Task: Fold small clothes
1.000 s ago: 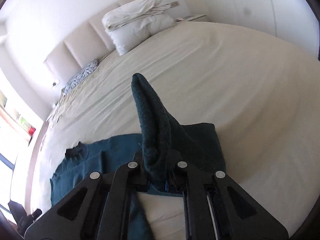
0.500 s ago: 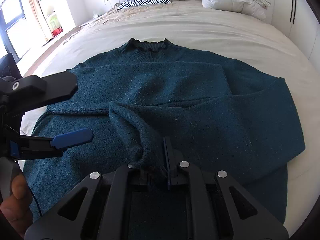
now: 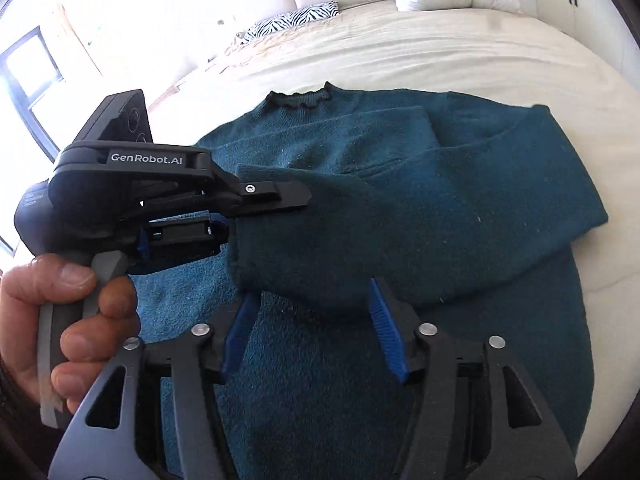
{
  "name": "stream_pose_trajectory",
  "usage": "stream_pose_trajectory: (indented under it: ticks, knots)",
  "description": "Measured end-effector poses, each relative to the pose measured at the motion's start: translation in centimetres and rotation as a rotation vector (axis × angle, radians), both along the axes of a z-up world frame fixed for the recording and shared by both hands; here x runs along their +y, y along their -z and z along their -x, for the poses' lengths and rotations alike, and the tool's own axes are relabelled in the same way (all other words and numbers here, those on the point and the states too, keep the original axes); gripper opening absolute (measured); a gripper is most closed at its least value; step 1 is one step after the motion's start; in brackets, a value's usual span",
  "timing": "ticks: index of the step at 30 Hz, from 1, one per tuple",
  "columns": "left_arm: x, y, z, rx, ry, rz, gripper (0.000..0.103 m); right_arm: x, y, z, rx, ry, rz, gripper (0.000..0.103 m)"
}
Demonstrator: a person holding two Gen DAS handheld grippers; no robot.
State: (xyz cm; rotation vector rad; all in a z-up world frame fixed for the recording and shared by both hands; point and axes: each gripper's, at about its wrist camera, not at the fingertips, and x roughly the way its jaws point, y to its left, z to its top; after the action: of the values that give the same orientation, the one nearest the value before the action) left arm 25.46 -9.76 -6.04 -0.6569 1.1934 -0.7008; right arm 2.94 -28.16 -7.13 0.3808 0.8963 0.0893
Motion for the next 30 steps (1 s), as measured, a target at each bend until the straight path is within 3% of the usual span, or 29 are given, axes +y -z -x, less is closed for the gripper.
stream_pose_trajectory:
  ticks: [6, 10, 13, 20, 30]
  knots:
    - [-0.9, -8.5, -1.4, -0.263, 0.067, -0.131, 0.009, -4.5, 2.1, 2.6, 0.025, 0.114, -0.218, 0.059]
    - [2.2, -10.4, -3.0, -0.309, 0.04, -0.174, 0.009, -6.2, 3.0, 3.4, 0.03, 0.152, -0.289, 0.059]
    - [5.8, -9.5, -4.1, -0.287, -0.011, -0.207, 0.009, -6.9, 3.5, 3.8, 0.023, 0.162, -0.315, 0.059]
    - [12.7, -3.1, -7.2, -0.137, -0.137, -0.257, 0.009, -7.7, 4.2, 3.9, 0.017, 0.179, -0.348, 0.059]
    - [13.4, 2.1, -8.0, -0.07, -0.146, -0.258, 0.009, -7.5, 4.1, 3.4, 0.029, 0.177, -0.327, 0.059]
